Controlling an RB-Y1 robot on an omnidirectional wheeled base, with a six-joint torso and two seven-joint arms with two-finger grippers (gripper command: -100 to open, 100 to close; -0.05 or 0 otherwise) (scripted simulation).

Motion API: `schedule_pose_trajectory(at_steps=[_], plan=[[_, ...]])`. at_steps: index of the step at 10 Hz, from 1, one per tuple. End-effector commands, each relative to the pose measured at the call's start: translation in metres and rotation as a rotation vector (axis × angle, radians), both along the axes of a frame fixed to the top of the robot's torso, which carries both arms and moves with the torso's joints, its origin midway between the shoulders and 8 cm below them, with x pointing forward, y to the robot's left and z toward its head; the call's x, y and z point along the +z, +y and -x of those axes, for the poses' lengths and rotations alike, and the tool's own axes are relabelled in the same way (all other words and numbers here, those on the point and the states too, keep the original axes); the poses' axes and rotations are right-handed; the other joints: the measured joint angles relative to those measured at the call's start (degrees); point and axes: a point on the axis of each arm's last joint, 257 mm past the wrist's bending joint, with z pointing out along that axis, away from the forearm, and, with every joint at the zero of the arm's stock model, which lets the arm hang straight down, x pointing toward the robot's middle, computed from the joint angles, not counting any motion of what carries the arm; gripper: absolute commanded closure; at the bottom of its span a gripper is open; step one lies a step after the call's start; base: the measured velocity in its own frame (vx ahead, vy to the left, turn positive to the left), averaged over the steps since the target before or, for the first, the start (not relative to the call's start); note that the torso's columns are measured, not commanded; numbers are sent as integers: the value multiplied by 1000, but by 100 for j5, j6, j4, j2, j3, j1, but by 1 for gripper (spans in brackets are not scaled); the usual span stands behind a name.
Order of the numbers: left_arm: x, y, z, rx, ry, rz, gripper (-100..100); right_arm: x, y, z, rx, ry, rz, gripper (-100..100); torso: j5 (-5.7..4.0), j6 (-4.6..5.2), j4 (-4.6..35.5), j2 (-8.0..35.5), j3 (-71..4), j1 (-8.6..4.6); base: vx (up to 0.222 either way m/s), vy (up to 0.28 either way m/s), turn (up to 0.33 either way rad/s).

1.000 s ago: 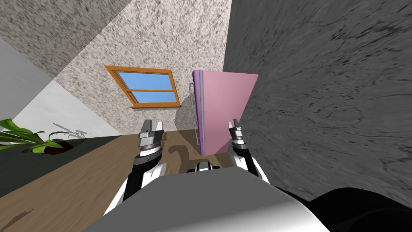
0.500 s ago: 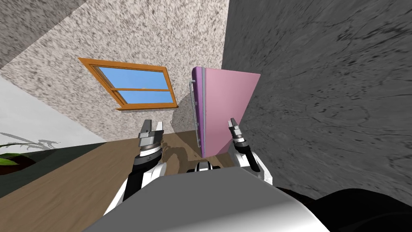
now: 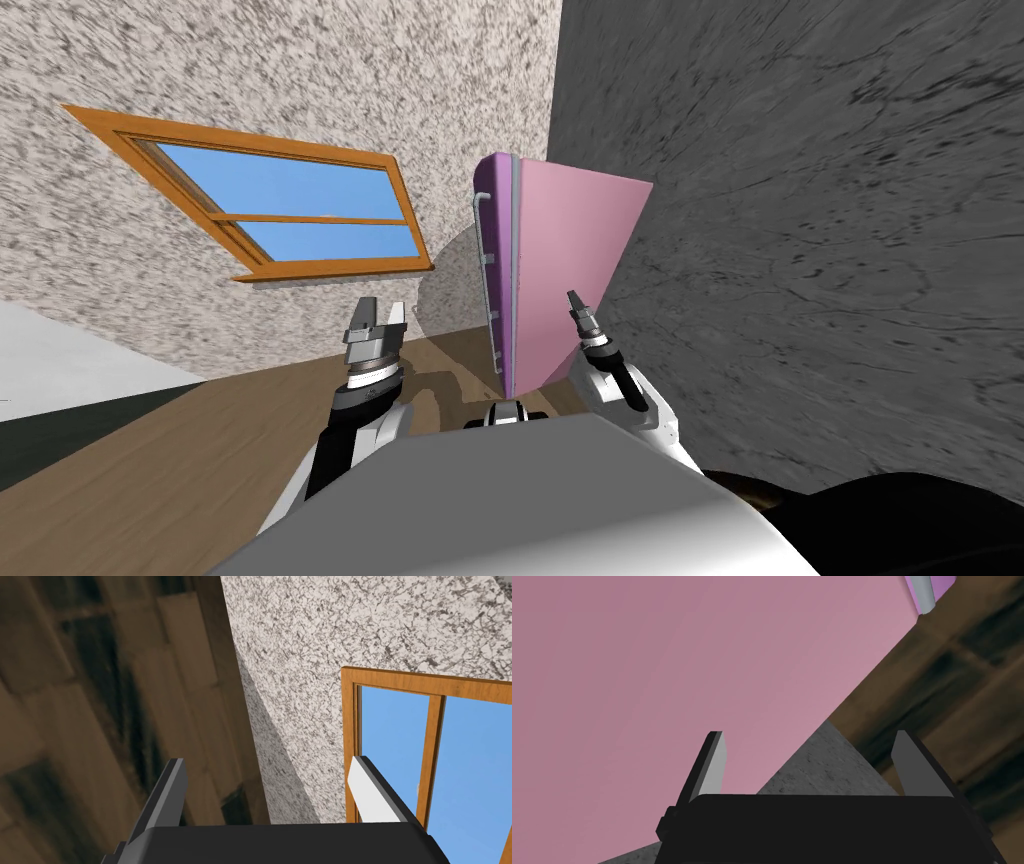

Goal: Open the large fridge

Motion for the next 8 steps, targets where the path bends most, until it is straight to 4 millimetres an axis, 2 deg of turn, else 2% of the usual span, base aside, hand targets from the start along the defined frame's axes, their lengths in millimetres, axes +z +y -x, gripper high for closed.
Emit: schedule_pose_trajectory(at_steps=[1,5,6,8], plan=[[0,0,0,0,0,0,0,7,2,-4,-21,-43,108,-100,5,0,-3,-9,-6,14,80,141,-93],[0,0,0,0,0,0,0,23,5,-11,-67,-135,303,-100,-3,-3,-1,-1,-2,-14,74,140,-156],[0,0,0,0,0,0,0,29,5,-14,-81,-166,351,-100,-3,1,-1,-2,-2,-13,69,173,-297],[0,0,0,0,0,0,0,35,5,-17,-106,-205,436,-100,0,-5,-1,-1,-1,-6,66,157,-103]])
